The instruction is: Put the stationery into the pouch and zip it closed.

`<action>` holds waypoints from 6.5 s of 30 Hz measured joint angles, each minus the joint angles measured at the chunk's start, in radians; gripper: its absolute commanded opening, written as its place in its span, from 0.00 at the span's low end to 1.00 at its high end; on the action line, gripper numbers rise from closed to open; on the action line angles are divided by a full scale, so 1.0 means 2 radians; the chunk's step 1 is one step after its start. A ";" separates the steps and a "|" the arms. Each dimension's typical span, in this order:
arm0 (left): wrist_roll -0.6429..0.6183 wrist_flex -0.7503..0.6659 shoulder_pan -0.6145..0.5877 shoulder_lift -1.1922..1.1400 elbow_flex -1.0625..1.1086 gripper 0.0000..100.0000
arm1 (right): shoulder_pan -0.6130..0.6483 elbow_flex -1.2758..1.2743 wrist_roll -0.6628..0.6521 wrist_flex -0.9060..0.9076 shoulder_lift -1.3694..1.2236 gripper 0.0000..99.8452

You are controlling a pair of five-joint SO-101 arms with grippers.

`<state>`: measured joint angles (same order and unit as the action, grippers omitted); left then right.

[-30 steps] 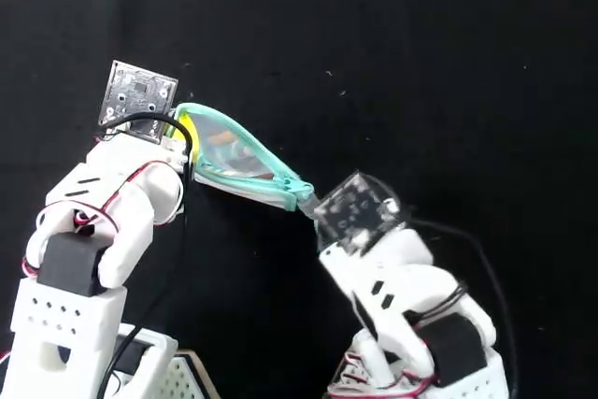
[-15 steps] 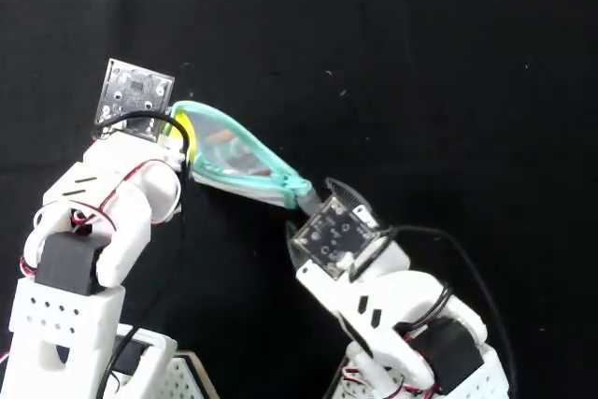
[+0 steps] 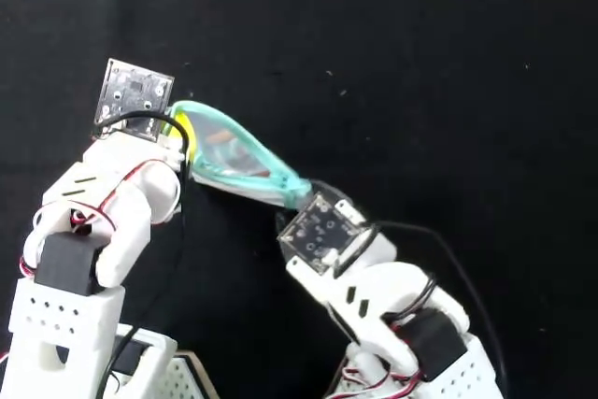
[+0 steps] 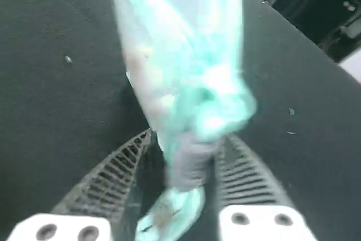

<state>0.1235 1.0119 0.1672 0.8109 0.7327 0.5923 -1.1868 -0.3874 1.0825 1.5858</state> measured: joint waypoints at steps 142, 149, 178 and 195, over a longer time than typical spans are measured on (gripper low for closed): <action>-0.138 -0.081 -0.025 0.114 -0.007 0.20 | -0.028 0.765 -0.022 0.170 -0.513 0.01; -0.138 -0.046 -0.025 0.101 -0.007 0.20 | -0.081 0.797 -0.021 0.174 -0.582 0.01; -0.143 -0.076 -0.044 0.219 0.104 0.20 | 0.040 0.783 -0.015 0.226 -0.547 0.01; -0.143 0.109 -0.022 0.409 0.011 0.30 | 0.006 0.783 -0.015 0.165 -0.623 0.01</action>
<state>-0.1619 1.2298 0.1227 1.6287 0.7541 0.6045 0.3798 -0.4166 1.4124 0.3399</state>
